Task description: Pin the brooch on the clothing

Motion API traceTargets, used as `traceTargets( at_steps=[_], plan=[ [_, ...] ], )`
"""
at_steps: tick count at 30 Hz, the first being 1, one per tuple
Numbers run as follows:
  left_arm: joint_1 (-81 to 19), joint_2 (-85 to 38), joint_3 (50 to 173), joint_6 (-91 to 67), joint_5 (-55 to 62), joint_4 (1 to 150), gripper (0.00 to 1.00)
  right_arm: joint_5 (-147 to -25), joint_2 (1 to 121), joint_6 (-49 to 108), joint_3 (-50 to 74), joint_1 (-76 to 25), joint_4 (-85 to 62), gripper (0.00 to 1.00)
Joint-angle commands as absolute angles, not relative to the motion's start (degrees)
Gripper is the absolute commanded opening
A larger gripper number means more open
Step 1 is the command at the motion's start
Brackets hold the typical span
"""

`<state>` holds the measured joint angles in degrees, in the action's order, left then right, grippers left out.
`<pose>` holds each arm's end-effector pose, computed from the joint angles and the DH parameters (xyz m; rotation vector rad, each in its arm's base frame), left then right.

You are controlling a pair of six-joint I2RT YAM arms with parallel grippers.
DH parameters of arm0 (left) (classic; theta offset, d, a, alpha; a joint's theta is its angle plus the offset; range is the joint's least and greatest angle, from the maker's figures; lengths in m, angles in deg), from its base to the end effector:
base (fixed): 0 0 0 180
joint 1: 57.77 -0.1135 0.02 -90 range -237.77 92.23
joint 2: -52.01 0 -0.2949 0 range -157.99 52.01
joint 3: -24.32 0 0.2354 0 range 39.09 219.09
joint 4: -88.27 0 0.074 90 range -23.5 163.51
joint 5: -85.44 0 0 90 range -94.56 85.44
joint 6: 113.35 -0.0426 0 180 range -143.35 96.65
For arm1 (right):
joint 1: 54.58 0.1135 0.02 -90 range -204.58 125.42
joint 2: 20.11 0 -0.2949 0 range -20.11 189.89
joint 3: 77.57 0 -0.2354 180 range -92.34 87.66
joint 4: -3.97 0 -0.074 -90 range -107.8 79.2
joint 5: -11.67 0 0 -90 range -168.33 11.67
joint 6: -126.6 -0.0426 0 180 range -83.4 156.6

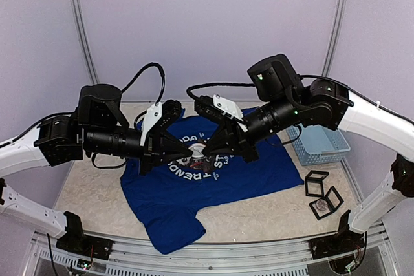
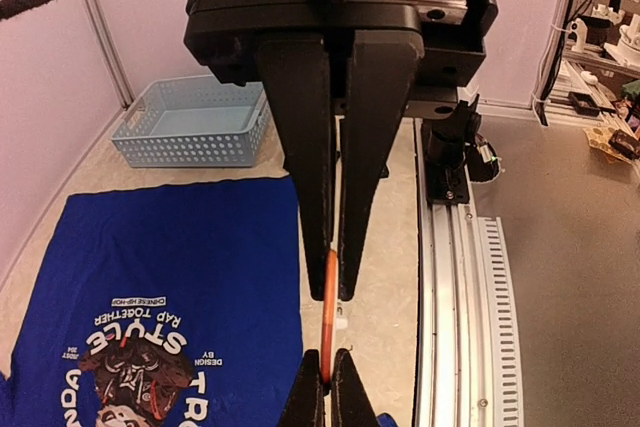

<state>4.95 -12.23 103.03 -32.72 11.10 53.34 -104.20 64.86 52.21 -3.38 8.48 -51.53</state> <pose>0.0941 -0.2075 0.3977 1.3365 1.5108 -0.8726 0.1223 0.2817 0.4271 -1.6376 1.5703 0.9489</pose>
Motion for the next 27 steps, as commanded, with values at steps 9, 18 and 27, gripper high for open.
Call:
traceTargets(
  at_steps=[9, 18, 27],
  plan=[
    [5.05, -3.98, 85.44, -14.84, 8.42, 92.06, 0.0, -98.81, 49.86, 36.15, 23.64, 7.38, -4.6, 0.59],
    [5.08, -4.78, 78.55, -9.32, 10.44, 113.76, 0.0, -103.29, 53.72, 23.29, 36.02, 9.01, 33.39, 0.44],
    [5.02, -6.96, 79.7, -8.74, 11.66, 113.14, 0.0, -108.07, 59.09, 20.78, 33.14, 9.72, 37.6, 0.27]
  ],
)
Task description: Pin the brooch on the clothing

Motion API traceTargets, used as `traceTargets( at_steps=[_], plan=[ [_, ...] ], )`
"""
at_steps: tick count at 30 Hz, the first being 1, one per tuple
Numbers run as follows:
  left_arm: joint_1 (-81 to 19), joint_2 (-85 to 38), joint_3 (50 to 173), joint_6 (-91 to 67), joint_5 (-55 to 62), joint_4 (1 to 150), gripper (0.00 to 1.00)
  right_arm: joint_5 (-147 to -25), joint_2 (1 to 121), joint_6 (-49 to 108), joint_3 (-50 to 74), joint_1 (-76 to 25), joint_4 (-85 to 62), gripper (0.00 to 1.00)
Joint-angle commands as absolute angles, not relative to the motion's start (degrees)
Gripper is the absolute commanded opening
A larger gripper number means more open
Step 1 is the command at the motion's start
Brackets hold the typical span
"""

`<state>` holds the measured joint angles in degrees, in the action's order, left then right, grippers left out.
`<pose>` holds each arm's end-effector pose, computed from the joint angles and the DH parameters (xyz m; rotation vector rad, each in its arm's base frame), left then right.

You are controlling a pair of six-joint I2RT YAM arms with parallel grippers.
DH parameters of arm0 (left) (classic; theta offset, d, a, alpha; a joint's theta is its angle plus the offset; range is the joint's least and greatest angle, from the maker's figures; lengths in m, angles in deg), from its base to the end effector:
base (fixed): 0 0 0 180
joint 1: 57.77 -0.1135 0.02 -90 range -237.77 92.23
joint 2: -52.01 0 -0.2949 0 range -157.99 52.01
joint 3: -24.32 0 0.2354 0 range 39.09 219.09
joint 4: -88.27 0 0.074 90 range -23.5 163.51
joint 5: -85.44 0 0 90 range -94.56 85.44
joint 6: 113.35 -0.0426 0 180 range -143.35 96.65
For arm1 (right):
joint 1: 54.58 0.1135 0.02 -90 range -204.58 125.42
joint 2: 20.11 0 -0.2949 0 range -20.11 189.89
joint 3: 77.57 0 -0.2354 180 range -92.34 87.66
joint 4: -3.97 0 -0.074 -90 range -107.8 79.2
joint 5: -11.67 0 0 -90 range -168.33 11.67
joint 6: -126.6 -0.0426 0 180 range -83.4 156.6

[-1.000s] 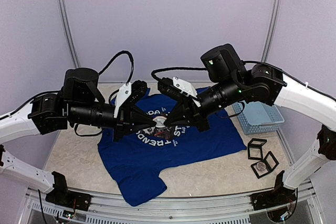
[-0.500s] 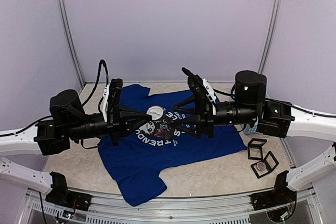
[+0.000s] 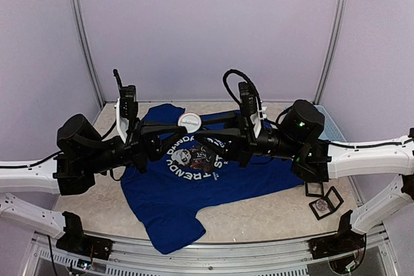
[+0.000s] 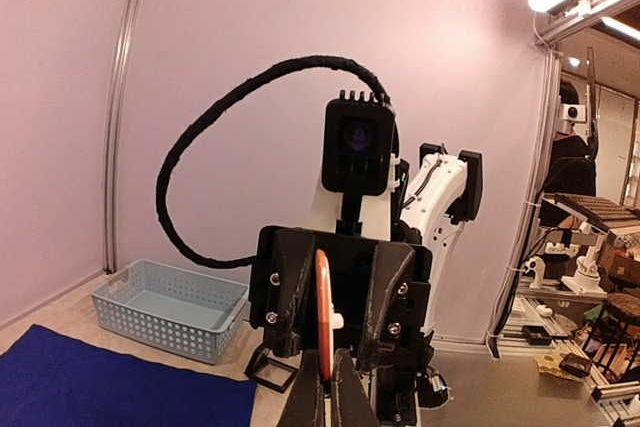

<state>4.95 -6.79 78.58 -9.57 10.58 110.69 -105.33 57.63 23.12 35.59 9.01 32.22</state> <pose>0.0870 -0.1930 0.3825 0.7911 1.1377 -1.3013 0.1141 0.2732 0.3905 -0.9905 1.0570 1.4254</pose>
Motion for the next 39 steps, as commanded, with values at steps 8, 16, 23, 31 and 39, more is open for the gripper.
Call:
traceTargets(
  at_steps=[8, 16, 23, 31, 39],
  plan=[
    [5.07, -7.01, 80.05, -9.28, 12.03, 112.51, 0.0, -108.84, 61.2, 21.39, 30.65, 9.91, 35.25, 0.02],
    [5.03, -7.64, 80.37, -10.02, 12.21, 111.77, 0.0, -108.0, 60.06, 22.99, 29.77, 9.88, 29.61, 0.0],
    [5.03, -4.97, 87.27, -21.98, 4.23, 87.1, 0.76, -104.84, 52.1, 35.23, 24.32, 7.59, -2.01, 0.0],
    [5.18, -6.05, 100.96, -28.09, 2.17, 60.73, 0.69, -102.78, 56.73, 48.25, 4.8, 8.32, -45.24, 0.0],
    [6.75, -12.4, 106.69, -30.37, 8.81, 53.41, 0.38, -102.04, 62.24, 52.11, -4.24, 9.69, -51.67, 0.0]
  ],
)
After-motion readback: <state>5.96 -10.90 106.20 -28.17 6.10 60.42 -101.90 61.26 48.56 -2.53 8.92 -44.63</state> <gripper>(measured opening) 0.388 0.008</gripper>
